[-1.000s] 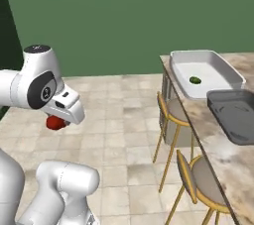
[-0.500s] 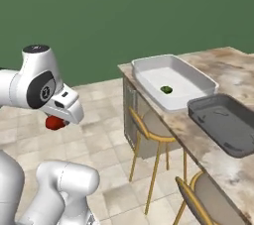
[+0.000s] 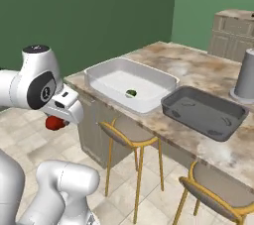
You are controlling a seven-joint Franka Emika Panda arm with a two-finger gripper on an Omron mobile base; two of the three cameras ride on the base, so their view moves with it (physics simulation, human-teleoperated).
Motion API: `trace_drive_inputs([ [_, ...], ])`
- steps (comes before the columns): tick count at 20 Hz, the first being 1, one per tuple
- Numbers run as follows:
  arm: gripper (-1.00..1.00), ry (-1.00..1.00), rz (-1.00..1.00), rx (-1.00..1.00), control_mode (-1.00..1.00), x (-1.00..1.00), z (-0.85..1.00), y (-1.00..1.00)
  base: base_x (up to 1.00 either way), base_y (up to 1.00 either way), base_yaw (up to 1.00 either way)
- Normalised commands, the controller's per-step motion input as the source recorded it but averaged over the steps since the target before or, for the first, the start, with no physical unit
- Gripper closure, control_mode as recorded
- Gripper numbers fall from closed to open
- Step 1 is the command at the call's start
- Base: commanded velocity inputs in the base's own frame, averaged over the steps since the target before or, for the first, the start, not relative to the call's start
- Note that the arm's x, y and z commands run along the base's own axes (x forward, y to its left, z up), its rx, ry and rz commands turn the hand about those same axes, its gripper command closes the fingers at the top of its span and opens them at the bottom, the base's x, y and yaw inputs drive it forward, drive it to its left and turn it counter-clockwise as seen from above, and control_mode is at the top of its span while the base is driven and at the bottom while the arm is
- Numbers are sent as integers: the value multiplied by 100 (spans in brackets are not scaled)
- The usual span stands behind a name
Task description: Place the cold items (avocado and bell pepper) from the fridge in one tupperware on the dining counter. Place the warm items (kebab skewer and hot dog) in the stove area in another tupperware.
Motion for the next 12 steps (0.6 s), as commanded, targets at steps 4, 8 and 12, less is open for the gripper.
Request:
trace_drive_inputs([
  [4,100,0,0,0,100,0,0,0,38,90,-61],
  [8,100,0,0,0,100,0,0,0,20,89,-61],
  [12,100,0,0,0,100,0,0,0,25,86,-63],
])
